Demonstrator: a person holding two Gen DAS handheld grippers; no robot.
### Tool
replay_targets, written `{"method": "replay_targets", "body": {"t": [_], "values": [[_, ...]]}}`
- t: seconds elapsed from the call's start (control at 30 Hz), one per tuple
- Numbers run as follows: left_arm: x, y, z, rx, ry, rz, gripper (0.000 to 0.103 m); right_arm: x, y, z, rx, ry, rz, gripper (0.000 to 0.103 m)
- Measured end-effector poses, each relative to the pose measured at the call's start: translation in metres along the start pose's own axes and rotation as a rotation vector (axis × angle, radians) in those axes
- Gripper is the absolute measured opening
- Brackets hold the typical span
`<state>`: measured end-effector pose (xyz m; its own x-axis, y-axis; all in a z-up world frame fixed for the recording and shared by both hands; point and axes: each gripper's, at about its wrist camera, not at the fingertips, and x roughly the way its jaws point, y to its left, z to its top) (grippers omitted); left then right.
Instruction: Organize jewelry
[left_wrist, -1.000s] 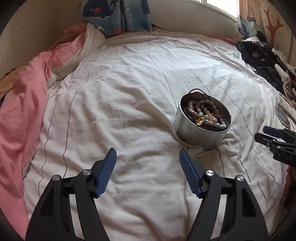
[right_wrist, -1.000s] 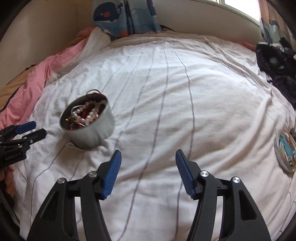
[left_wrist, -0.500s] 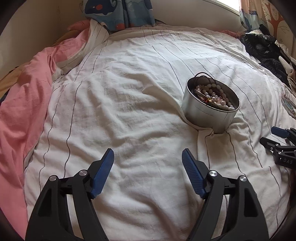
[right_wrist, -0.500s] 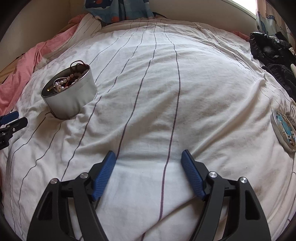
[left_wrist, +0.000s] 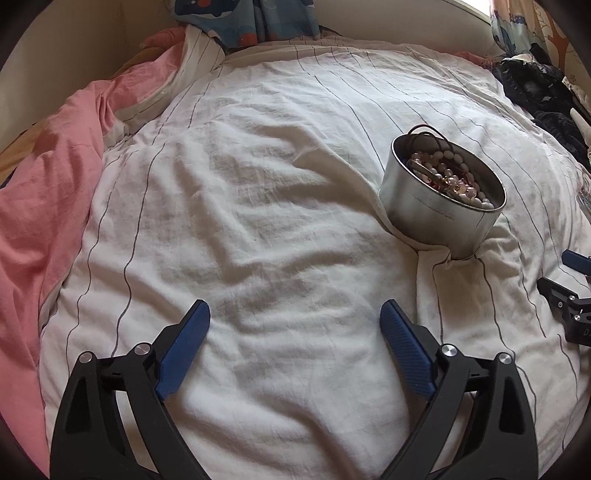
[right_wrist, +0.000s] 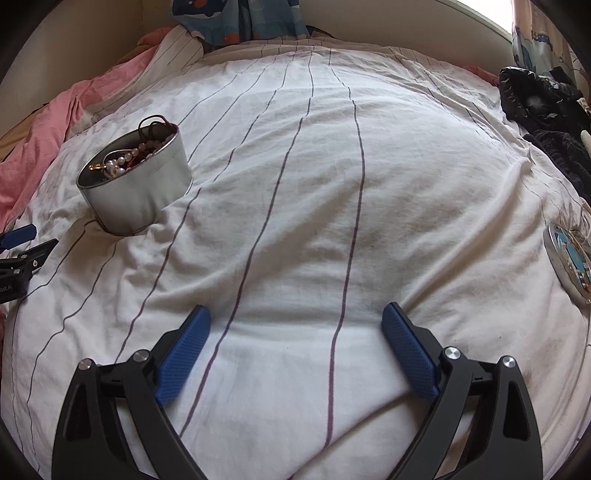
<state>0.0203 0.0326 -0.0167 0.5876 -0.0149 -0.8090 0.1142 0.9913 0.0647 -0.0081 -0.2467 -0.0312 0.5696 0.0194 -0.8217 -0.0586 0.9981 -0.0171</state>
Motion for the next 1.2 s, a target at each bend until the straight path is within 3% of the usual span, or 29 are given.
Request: {"method": "replay_targets", "body": {"t": [0.43, 0.67, 1.2], "values": [[0.005, -0.006, 0.002, 0.000, 0.011, 0.010, 0.096, 0.002, -0.002, 0.001, 0.019, -0.010, 0.018, 0.095], [0.005, -0.003, -0.003, -0.066, 0.026, -0.019, 0.096, -0.004, 0.000, -0.005, 0.058, -0.002, 0.019, 0.096], [0.010, -0.004, -0.009, -0.059, 0.014, -0.007, 0.096, -0.013, 0.011, -0.017, 0.069, -0.021, -0.039, 0.096]]}}
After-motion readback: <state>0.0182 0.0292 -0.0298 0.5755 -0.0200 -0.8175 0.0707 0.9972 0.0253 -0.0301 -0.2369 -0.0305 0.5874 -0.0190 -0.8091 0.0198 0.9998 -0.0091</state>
